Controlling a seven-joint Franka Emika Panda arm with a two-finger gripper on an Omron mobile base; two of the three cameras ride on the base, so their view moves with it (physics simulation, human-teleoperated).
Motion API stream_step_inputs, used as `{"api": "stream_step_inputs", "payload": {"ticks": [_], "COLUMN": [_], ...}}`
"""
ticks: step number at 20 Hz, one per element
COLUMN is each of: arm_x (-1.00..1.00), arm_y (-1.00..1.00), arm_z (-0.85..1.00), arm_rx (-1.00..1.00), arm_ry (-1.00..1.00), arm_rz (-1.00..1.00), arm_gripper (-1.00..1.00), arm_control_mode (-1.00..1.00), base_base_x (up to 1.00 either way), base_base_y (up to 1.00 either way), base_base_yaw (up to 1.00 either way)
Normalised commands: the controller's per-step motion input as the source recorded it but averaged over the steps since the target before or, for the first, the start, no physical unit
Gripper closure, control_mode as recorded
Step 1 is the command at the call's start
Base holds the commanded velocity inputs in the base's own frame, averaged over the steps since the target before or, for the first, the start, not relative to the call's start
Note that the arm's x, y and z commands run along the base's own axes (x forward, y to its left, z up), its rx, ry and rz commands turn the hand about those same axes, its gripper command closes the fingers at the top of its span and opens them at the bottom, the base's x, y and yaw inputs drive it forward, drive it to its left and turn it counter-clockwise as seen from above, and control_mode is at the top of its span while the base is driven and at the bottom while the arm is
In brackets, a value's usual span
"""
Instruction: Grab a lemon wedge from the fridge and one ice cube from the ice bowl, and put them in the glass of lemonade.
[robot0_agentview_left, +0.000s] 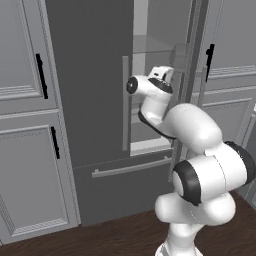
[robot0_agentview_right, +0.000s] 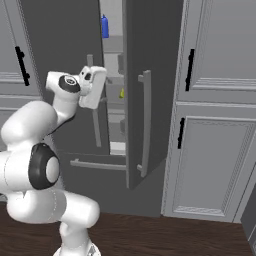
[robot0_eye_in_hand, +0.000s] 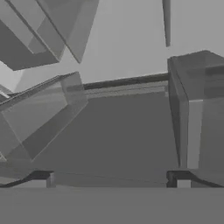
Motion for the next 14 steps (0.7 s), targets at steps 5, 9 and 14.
{"api": "stream_step_inputs", "payload": {"ticks": [5, 9, 14], "arm_x": [-0.13, -0.27, 0.19], "arm_y": [-0.22, -0.41, 0.05], "arm_z": [-0.02, 0.00, 0.00], "arm_rx": [-0.14, 0.00, -0.08], "arm_ry": [0.01, -0.02, 0.00], "arm_rz": [-0.11, -0.20, -0.11], "arm_gripper": [-1.00, -1.00, -1.00], "arm_control_mode": [-1.00, -1.00, -1.00], "base_base_x": [0.00, 0.00, 0.00], "base_base_y": [0.00, 0.00, 0.00], "base_base_yaw": [0.00, 0.00, 0.00]}}
